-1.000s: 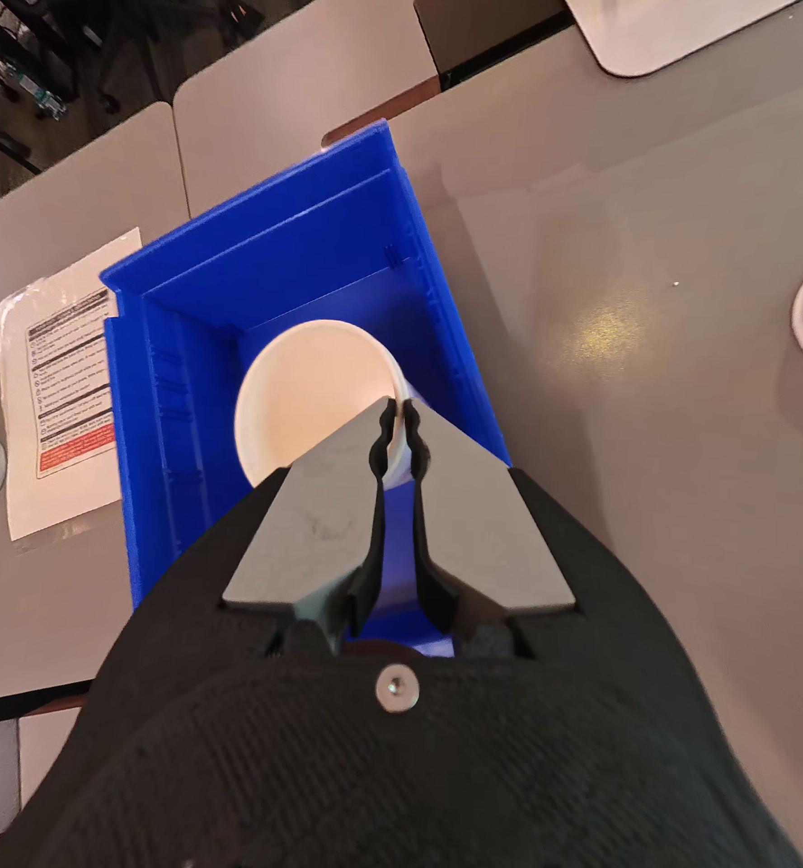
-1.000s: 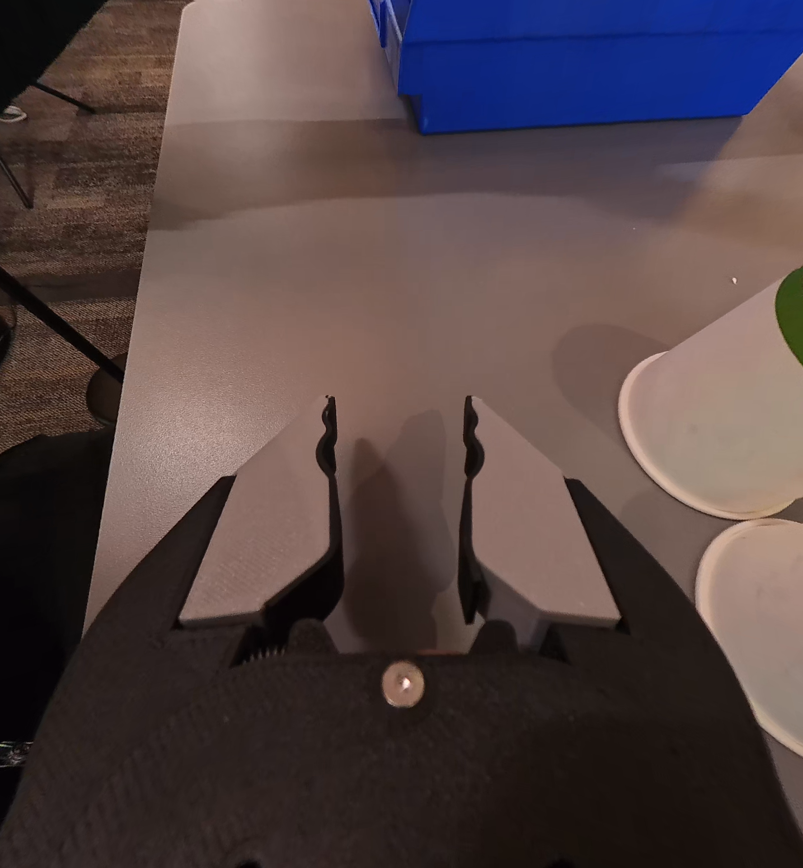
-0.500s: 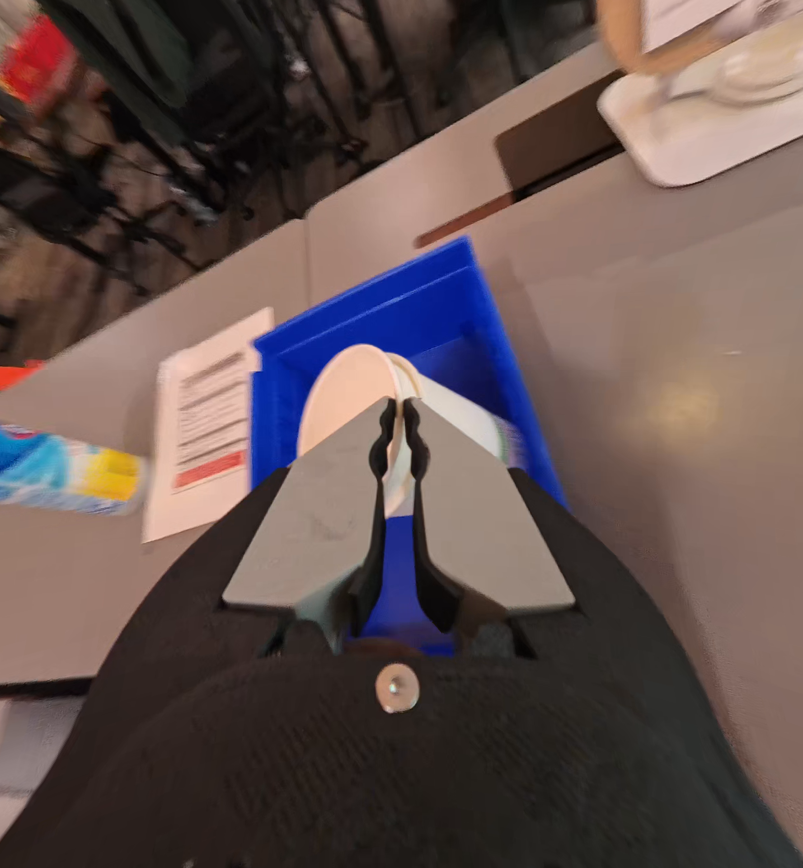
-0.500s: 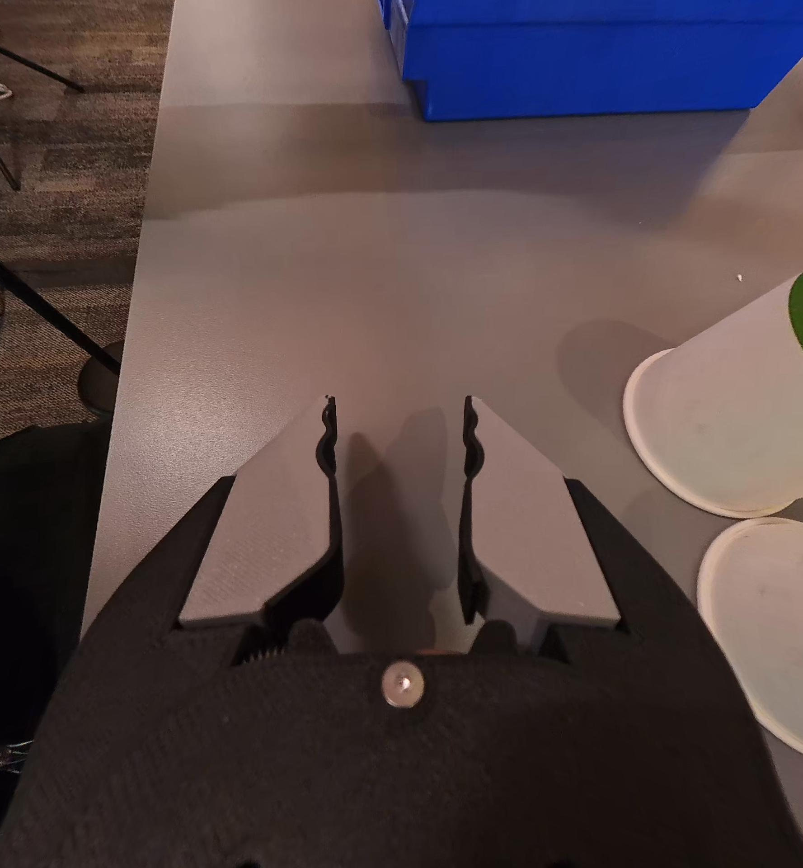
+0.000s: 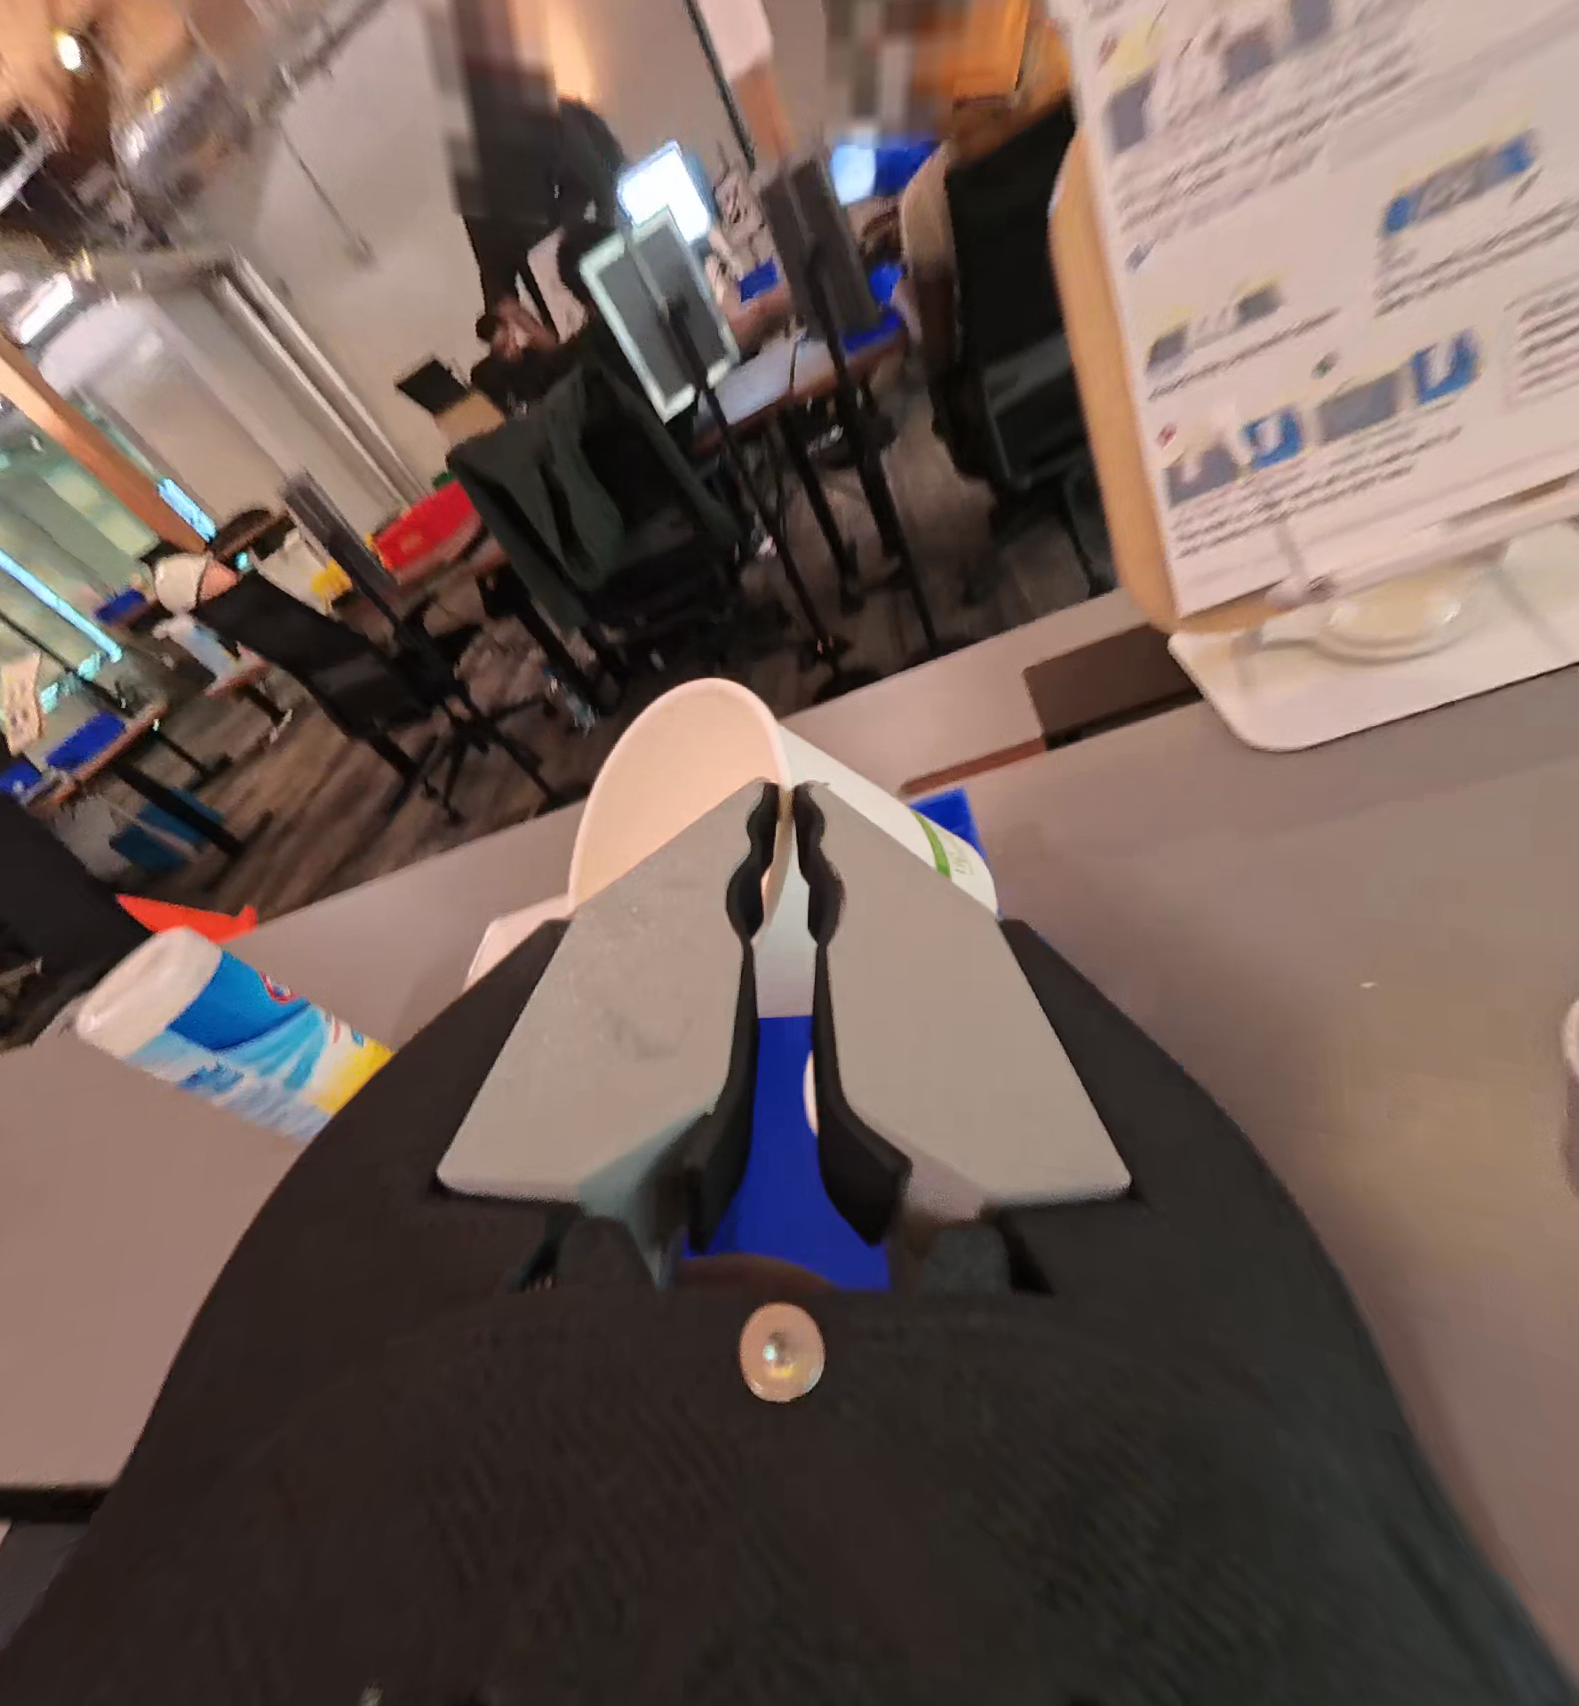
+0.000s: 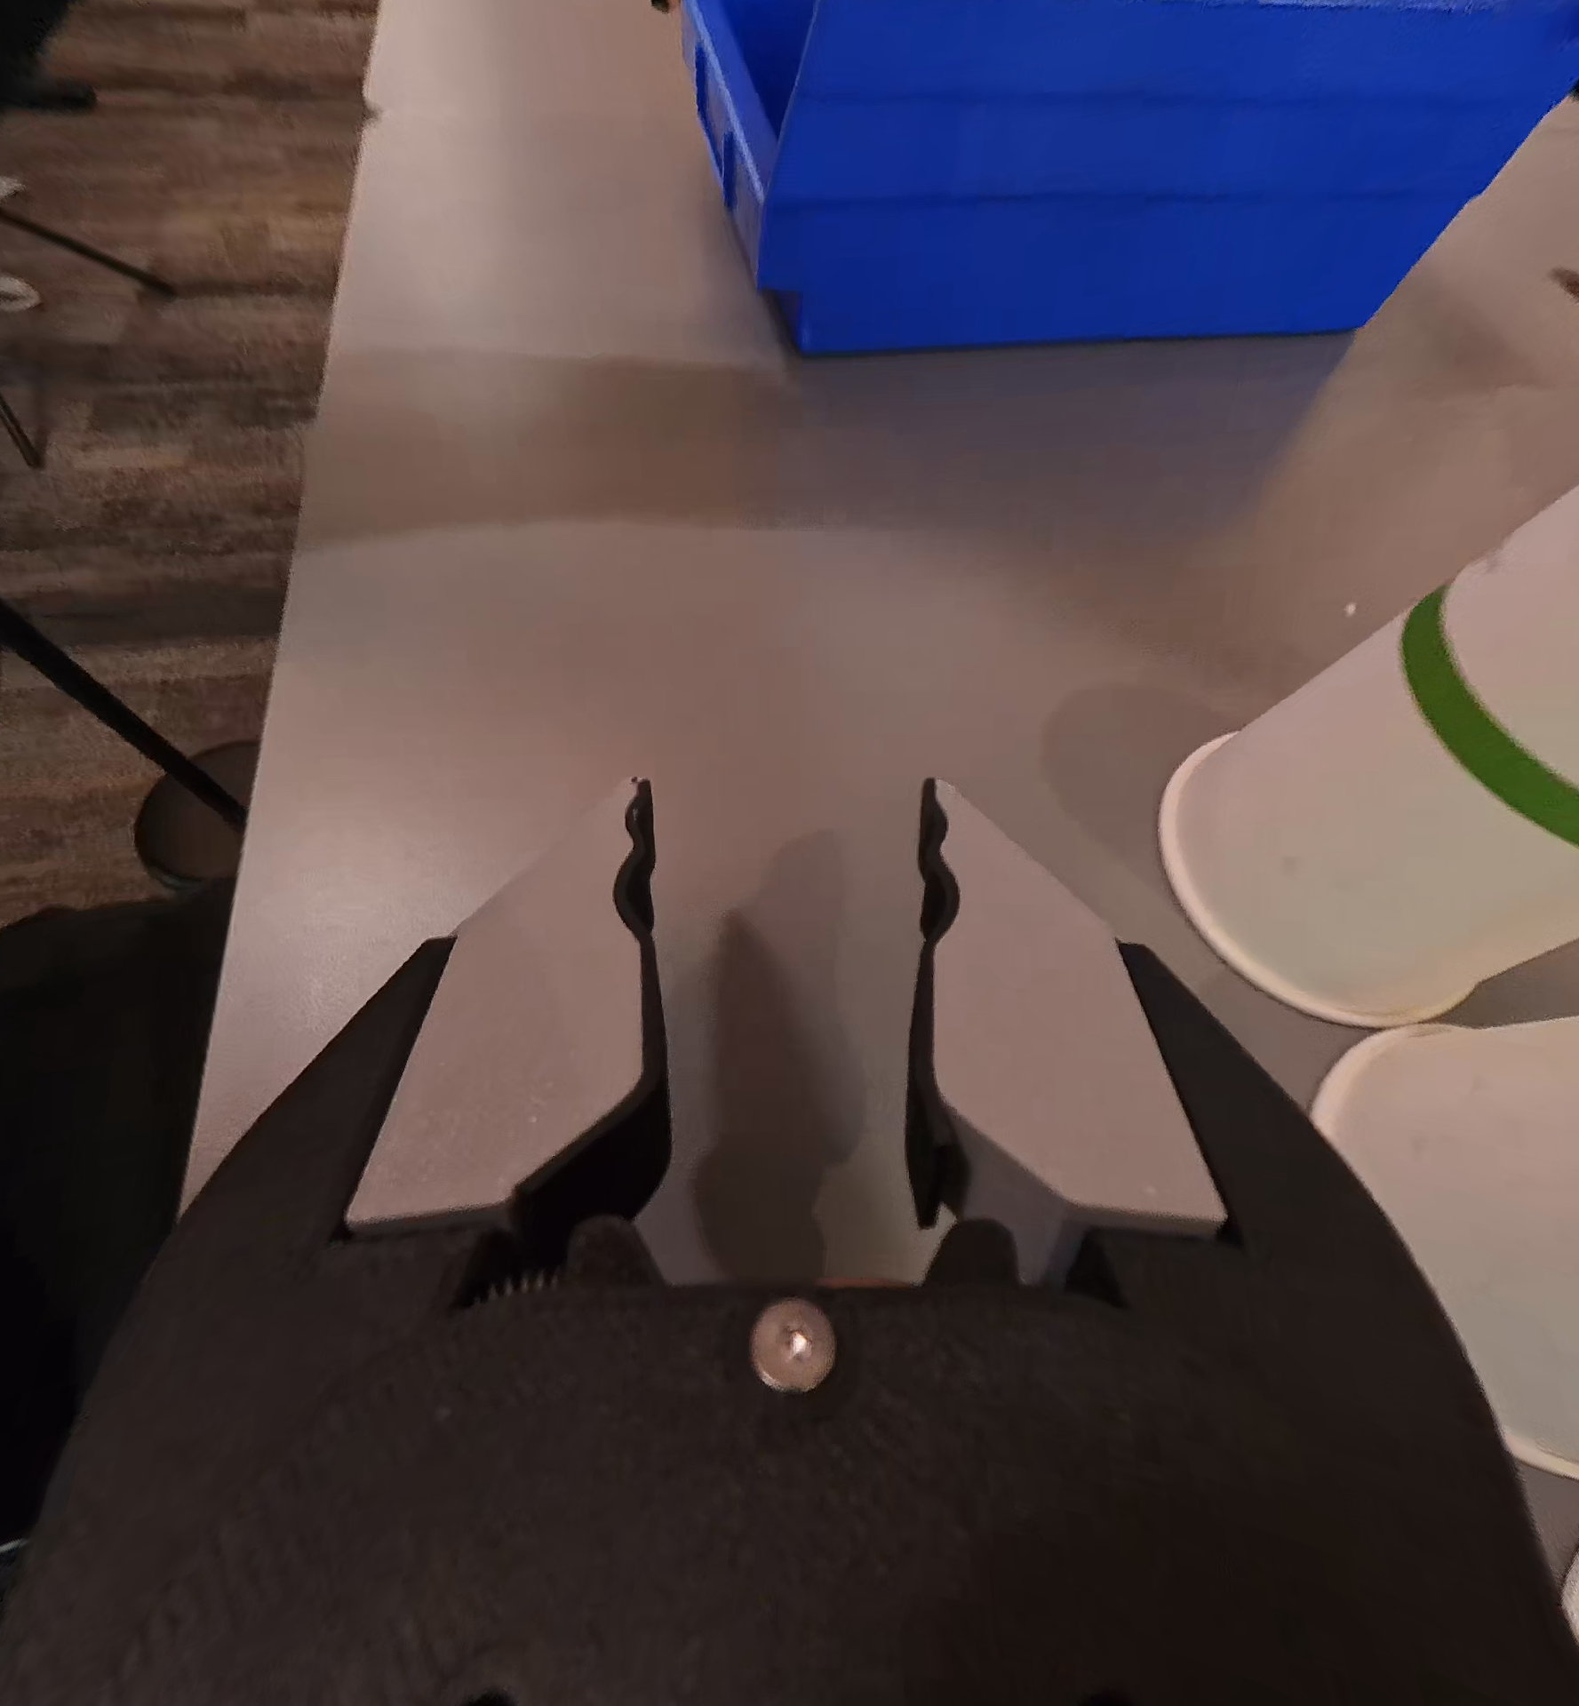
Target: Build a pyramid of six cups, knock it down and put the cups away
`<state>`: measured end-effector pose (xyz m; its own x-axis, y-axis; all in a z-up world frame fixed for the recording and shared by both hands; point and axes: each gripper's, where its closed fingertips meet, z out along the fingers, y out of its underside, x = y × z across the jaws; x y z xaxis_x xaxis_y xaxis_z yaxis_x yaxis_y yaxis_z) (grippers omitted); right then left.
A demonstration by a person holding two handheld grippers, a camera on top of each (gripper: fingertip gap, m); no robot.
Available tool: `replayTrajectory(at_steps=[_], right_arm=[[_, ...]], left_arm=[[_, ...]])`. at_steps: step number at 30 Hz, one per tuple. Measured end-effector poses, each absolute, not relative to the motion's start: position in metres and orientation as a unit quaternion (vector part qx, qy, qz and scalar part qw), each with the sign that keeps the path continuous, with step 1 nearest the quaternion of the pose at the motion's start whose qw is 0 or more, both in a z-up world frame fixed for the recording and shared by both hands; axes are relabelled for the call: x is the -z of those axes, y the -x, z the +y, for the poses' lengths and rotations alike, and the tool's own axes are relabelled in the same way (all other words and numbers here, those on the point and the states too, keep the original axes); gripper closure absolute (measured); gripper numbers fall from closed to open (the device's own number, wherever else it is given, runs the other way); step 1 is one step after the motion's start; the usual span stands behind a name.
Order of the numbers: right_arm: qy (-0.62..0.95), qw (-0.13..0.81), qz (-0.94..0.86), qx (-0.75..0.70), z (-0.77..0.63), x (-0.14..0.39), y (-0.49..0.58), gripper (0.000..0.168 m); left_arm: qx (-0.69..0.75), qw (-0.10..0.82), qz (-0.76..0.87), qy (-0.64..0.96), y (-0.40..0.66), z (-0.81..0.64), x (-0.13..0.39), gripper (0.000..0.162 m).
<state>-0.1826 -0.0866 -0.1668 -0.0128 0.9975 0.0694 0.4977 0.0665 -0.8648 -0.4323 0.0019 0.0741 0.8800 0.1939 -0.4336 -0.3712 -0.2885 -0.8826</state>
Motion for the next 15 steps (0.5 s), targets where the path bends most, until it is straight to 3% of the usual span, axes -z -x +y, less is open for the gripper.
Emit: replayTrajectory(at_steps=[3,11,15], right_arm=[[0.574,0.406,-0.598,-0.385,-0.086,0.141,0.184,0.103],[0.48,0.49,-0.461,-0.562,-0.085,0.051,0.164,0.075],[0.439,0.507,-0.391,-0.631,-0.08,0.016,0.141,0.074]], left_arm=[[-0.203,0.627,0.095,0.746,0.388,-0.008,-0.096,0.161],[0.056,0.657,0.239,0.713,0.232,-0.057,-0.111,0.161],[0.125,0.655,0.275,0.692,0.182,-0.082,-0.104,0.161]])
